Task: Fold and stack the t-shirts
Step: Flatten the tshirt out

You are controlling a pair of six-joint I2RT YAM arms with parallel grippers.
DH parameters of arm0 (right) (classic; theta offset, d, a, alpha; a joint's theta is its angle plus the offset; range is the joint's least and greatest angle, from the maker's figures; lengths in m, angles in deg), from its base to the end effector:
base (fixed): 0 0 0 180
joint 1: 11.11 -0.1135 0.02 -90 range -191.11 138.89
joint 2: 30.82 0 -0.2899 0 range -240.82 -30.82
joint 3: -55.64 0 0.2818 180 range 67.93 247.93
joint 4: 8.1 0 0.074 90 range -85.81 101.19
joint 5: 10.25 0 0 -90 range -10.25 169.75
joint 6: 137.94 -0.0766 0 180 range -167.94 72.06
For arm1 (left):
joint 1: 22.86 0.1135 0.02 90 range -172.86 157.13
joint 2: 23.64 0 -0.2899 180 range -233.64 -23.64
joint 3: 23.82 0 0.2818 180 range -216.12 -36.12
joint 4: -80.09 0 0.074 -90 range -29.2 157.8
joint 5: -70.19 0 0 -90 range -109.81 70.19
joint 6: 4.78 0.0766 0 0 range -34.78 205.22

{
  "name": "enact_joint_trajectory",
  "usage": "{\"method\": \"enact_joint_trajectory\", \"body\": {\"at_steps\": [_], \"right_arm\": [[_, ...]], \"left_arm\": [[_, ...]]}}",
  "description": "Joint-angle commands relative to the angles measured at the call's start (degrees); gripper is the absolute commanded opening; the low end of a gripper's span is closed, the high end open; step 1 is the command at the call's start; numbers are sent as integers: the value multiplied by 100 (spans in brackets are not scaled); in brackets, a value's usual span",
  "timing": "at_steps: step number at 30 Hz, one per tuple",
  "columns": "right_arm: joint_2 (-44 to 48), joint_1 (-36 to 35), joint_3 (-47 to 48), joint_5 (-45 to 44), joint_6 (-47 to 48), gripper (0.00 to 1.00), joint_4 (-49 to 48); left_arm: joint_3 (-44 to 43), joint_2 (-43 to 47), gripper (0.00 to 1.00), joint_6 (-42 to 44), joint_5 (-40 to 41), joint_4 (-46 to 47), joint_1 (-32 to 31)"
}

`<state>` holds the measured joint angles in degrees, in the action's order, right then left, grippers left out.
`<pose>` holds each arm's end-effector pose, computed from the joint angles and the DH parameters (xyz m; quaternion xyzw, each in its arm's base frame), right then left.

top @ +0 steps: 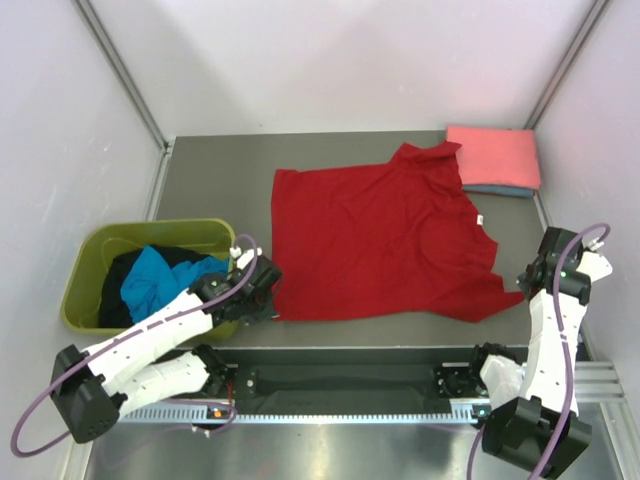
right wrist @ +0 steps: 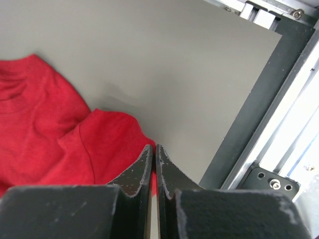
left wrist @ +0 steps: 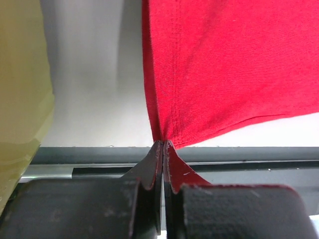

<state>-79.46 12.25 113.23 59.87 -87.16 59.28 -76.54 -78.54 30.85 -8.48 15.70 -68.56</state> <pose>0.1579 -0.0966 0.2505 0.5324 0.7856 -0.1276 0.2883 0.1464 -0.1285 0.2031 -0.0936 0.9701 -0.0928 0.2039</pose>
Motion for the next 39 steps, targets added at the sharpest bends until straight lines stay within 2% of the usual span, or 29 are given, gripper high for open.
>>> {"method": "enact_joint_trajectory", "body": {"at_steps": [1,6,10,17,22,25,39], "right_arm": [[311,-24,120,-271,-191,0,63],[461,-24,-117,-87,-209,0,-173],[338,-24,-381,431,-165,0,-735],[-355,-33,-162,511,397,0,-1368],[-839,-50,-74,933,486,0,-1703],[-1164,-85,-4,881,512,0,-1808],[-1964,-191,497,872,679,0,-2029]], "left_arm": [[-97,-12,0,-56,-26,244,-63],[-334,-425,0,75,255,68,-71],[-632,-802,0,198,404,112,-72],[-1186,-1436,0,366,993,-28,-80],[-1582,-2015,0,471,1398,-117,-71],[-1749,-2288,0,559,1503,-99,-19],[-2153,-2807,0,1252,1065,331,912]]}}
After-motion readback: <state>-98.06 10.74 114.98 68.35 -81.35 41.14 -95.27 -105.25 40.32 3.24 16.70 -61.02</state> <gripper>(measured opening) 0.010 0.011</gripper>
